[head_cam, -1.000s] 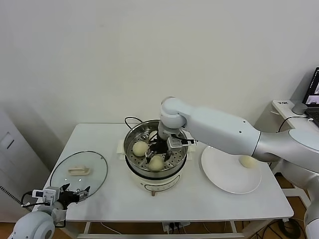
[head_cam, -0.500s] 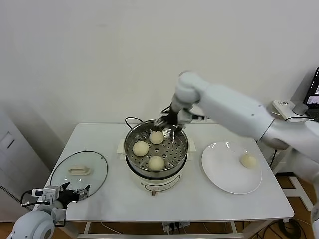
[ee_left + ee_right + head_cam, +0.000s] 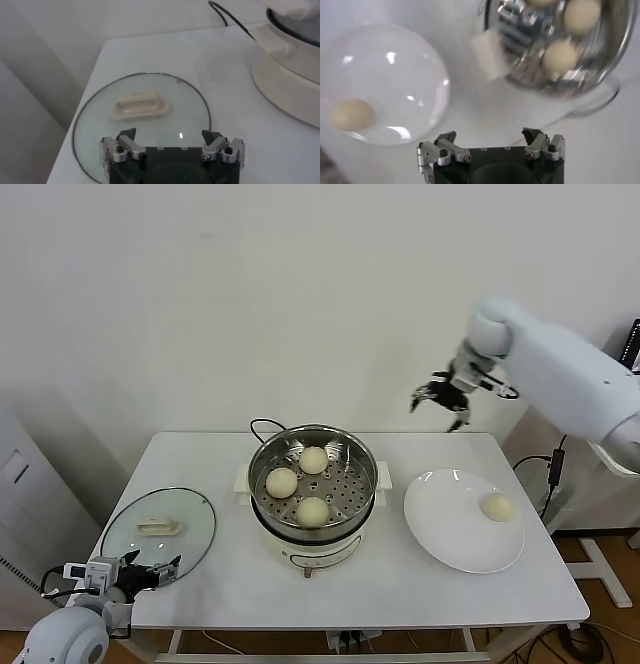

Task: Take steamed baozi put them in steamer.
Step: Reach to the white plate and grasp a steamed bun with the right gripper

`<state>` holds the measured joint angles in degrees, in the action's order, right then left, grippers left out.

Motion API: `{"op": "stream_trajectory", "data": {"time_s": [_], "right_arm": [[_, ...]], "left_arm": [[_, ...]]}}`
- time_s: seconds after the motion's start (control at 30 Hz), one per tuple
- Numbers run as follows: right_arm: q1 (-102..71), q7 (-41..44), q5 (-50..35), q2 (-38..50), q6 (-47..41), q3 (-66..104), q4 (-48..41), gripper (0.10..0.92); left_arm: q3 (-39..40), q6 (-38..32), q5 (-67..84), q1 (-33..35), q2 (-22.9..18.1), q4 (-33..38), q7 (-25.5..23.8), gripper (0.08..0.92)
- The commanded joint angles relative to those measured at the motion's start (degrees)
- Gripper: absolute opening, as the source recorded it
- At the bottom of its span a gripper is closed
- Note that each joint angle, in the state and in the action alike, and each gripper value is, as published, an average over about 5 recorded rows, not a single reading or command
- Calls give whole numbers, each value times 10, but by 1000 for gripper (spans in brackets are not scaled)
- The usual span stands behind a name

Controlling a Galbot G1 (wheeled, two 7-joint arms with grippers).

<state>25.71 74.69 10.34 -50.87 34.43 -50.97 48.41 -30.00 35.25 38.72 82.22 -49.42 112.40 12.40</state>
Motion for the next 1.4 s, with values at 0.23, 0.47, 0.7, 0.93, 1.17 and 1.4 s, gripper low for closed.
{"op": "stream_trajectory", "data": {"time_s": [0.23,0.47,0.7,0.93,1.17,1.4], "right_arm": [[-141,-1,-2,93,-150,64,-89,823],[-179,-24,53,66,-147,114,-126,823],[-202,-51,83,37,-138,143,-163,823],[-222,-79,107,10,-132,173,-195,823],[-239,-103,136,-8,-127,197,-216,823],[-247,-113,169,-19,-125,218,-230,823]], "left_arm": [[5,1,0,-2,0,1,0,823],[5,2,0,0,-1,6,0,823],[6,2,0,0,0,8,0,823],[9,2,0,0,-1,7,0,823],[17,1,0,-3,0,6,-1,823],[21,2,-1,-5,0,6,-1,823]]}}
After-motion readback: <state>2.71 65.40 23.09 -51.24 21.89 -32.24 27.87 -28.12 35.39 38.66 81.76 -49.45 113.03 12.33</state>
